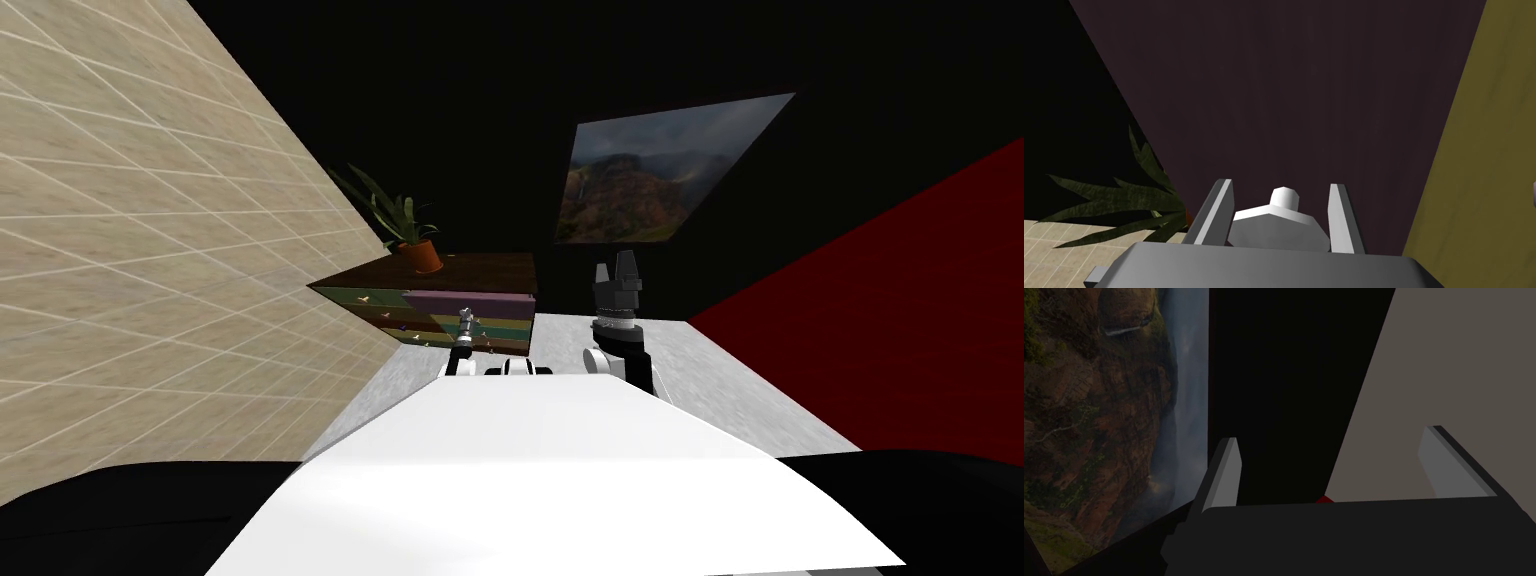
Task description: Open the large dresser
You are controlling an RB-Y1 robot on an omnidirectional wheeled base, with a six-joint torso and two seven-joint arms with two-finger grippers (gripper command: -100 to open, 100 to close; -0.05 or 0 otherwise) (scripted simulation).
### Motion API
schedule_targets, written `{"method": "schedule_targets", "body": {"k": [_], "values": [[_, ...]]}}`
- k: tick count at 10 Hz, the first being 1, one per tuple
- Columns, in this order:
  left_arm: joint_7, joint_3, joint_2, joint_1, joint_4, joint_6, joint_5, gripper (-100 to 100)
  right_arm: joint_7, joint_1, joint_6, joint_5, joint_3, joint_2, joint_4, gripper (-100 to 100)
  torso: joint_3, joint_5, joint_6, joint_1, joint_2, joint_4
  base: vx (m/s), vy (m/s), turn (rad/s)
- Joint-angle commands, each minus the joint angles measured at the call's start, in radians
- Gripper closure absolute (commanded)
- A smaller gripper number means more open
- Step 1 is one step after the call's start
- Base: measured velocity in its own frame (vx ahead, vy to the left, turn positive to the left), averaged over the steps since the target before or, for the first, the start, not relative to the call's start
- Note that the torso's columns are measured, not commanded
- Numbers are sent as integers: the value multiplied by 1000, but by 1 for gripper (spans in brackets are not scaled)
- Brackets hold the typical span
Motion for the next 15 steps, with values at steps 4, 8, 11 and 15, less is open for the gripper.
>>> {"method": "schedule_targets", "body": {"k": [4,8,11,15], "values": [[5,-14,8,32,-22,14,-1,100,0,0,0,0,0,0,0,0,0,-1,0,-2,0,0,-168,13,14],[9,-25,12,54,-40,10,-2,100,0,0,0,0,0,0,0,0,-4,-2,0,-2,-5,0,-165,17,10],[11,-30,15,62,-54,7,-2,100,0,0,0,0,0,0,0,0,-2,0,0,-1,-3,-1,-174,15,14],[15,-41,22,89,-96,24,-2,-100,0,0,0,0,0,0,0,0,-2,-1,0,1,-3,0,-135,25,7]]}}
